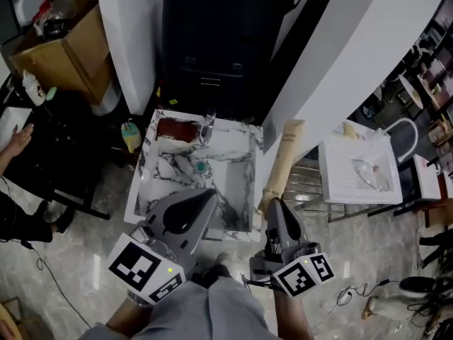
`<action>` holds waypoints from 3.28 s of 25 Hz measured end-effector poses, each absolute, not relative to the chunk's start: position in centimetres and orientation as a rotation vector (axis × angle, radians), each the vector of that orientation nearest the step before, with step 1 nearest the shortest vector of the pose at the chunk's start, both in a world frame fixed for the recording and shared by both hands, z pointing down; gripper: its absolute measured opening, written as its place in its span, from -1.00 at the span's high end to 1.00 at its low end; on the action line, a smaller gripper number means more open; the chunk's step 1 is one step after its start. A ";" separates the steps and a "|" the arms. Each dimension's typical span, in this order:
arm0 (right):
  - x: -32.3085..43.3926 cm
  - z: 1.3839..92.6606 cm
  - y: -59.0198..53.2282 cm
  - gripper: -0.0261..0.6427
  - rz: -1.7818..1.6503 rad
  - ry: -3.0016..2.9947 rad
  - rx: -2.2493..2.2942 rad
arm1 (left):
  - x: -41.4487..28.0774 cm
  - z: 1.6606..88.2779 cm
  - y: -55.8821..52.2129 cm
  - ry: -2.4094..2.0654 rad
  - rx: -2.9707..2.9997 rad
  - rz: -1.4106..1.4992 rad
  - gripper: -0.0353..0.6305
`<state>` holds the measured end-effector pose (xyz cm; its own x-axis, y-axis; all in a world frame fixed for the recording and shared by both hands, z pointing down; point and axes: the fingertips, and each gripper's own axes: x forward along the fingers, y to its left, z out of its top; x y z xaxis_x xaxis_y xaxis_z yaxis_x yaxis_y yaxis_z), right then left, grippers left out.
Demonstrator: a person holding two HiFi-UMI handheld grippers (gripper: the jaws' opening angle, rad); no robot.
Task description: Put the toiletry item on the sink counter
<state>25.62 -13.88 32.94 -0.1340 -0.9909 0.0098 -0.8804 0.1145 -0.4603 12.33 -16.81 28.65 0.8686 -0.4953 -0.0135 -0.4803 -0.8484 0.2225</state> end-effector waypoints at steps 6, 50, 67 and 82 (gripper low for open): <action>28.1 34.0 -15.7 0.91 -0.564 2.151 -1.804 | 13.6 28.4 -17.7 -0.861 2.793 -0.111 0.88; 34.0 56.6 -19.3 0.91 -1.127 2.345 -1.730 | 15.7 30.9 -18.1 -1.263 2.629 -0.002 0.88; 35.2 59.4 -18.5 0.91 -1.213 2.277 -1.808 | 16.2 31.1 -18.0 -1.253 2.628 0.008 0.88; 34.6 60.2 -17.9 0.91 -1.232 2.139 -1.832 | 16.5 31.5 -18.3 -1.225 2.627 0.017 0.88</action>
<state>34.64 -17.92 60.19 -0.2881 -0.8558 0.4298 -0.8012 -0.0304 -0.5976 16.52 -18.33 31.51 0.6482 -0.7532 0.1123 -0.7561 -0.6189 0.2129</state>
